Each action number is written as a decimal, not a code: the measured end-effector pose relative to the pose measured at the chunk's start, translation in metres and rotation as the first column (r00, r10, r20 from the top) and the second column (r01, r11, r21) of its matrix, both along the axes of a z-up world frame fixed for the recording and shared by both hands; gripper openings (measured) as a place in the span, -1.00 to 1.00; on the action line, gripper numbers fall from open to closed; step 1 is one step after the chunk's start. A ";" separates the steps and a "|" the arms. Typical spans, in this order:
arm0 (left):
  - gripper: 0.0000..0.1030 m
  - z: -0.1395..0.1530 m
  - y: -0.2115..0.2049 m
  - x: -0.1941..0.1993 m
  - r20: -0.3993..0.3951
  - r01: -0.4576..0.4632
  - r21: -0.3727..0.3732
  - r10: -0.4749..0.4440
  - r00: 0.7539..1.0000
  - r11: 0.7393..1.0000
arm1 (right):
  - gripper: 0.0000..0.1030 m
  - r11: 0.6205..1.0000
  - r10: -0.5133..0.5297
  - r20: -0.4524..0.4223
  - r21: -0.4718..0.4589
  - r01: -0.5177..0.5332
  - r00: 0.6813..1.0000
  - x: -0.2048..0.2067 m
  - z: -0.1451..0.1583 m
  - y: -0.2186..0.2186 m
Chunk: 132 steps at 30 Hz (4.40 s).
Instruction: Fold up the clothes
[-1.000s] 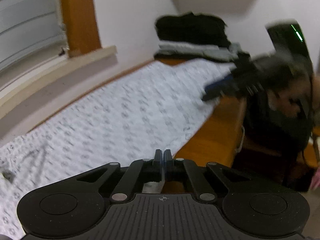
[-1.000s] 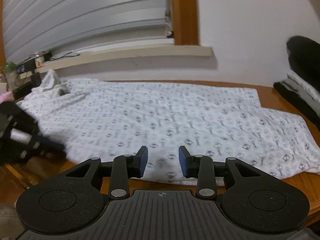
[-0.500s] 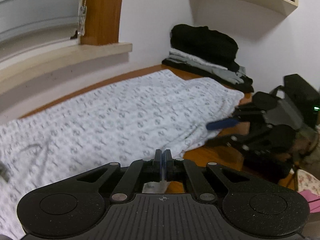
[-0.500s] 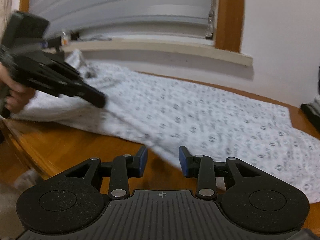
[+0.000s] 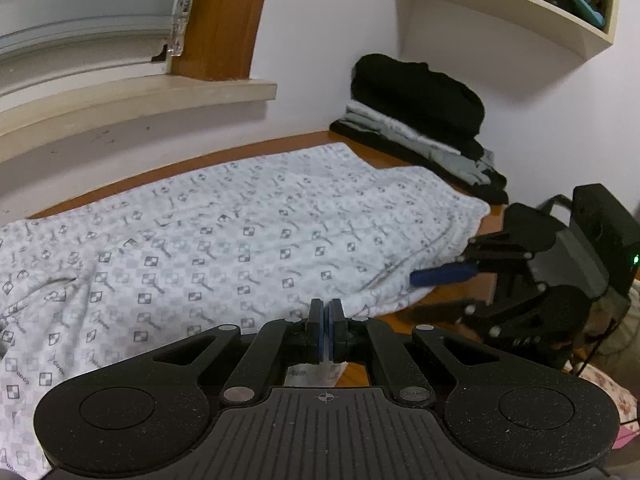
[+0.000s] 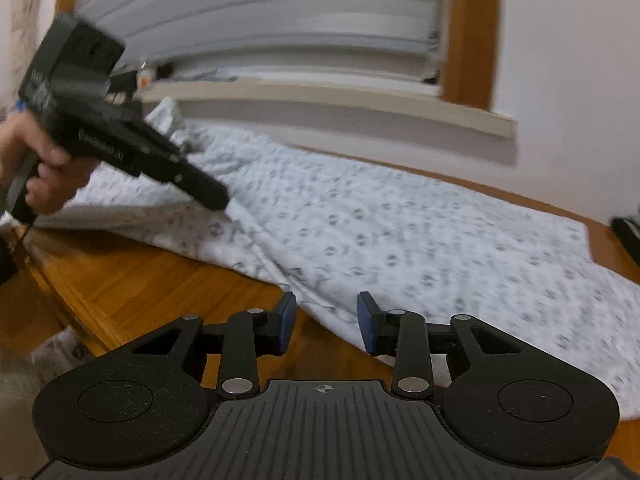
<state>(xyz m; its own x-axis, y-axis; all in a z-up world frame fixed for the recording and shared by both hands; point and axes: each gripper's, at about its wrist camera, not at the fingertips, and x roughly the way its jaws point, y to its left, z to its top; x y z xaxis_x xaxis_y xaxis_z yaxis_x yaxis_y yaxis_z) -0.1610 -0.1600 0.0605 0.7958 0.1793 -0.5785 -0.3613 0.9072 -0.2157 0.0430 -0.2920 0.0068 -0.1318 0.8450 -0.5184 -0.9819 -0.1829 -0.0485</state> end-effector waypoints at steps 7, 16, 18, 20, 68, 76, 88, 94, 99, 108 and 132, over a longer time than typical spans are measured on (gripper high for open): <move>-0.95 0.006 0.000 -0.003 0.012 0.008 -0.008 -0.008 1.000 1.000 | -0.84 0.999 0.035 -0.004 -0.013 -0.035 0.999 -0.002 -0.004 0.008; -0.93 -0.011 0.035 -0.032 -0.069 -0.152 0.062 0.157 0.985 0.986 | -0.98 0.994 0.104 -0.073 -0.019 -0.106 0.992 0.025 0.023 -0.058; -0.93 -0.015 0.043 -0.038 -0.088 -0.190 0.081 0.197 0.977 0.978 | -0.98 0.995 0.094 -0.091 -0.029 -0.097 0.991 0.033 0.026 -0.072; -0.81 -0.019 0.051 -0.045 -0.101 -0.224 0.100 0.234 0.967 0.969 | -0.97 0.997 0.069 -0.113 -0.035 -0.074 0.991 0.042 0.027 -0.084; 0.39 -0.032 0.078 -0.065 0.007 -0.399 0.119 0.401 0.916 0.909 | -0.06 0.854 -0.500 -0.071 -0.209 0.477 0.863 0.246 0.012 0.144; 0.42 -0.035 0.080 -0.066 -0.009 -0.405 0.087 0.407 0.913 0.910 | -0.17 0.894 -0.413 -0.034 -0.203 0.398 0.910 0.251 0.003 0.167; 0.53 -0.038 0.074 -0.064 -0.041 -0.373 0.091 0.378 0.925 0.923 | -0.87 0.827 -0.547 0.227 0.002 0.562 0.806 0.288 0.055 0.221; 0.55 -0.038 0.070 -0.060 -0.054 -0.368 0.112 0.376 0.925 0.923 | -0.41 0.823 -0.523 0.263 -0.092 0.561 0.811 0.304 0.046 0.245; 0.55 -0.037 0.069 -0.057 -0.051 -0.383 0.133 0.392 0.918 0.914 | -0.14 0.889 -0.426 0.105 -0.133 0.437 0.898 0.276 0.030 0.193; 0.55 -0.035 0.073 -0.048 -0.057 -0.381 0.175 0.395 0.917 0.908 | -0.06 0.977 -0.183 0.059 -0.102 0.189 0.981 0.174 0.014 0.150; 0.56 0.013 0.078 -0.118 0.045 -0.454 0.201 0.455 0.889 0.868 | -0.54 0.956 -0.274 0.155 -0.068 0.287 0.949 0.164 0.034 0.094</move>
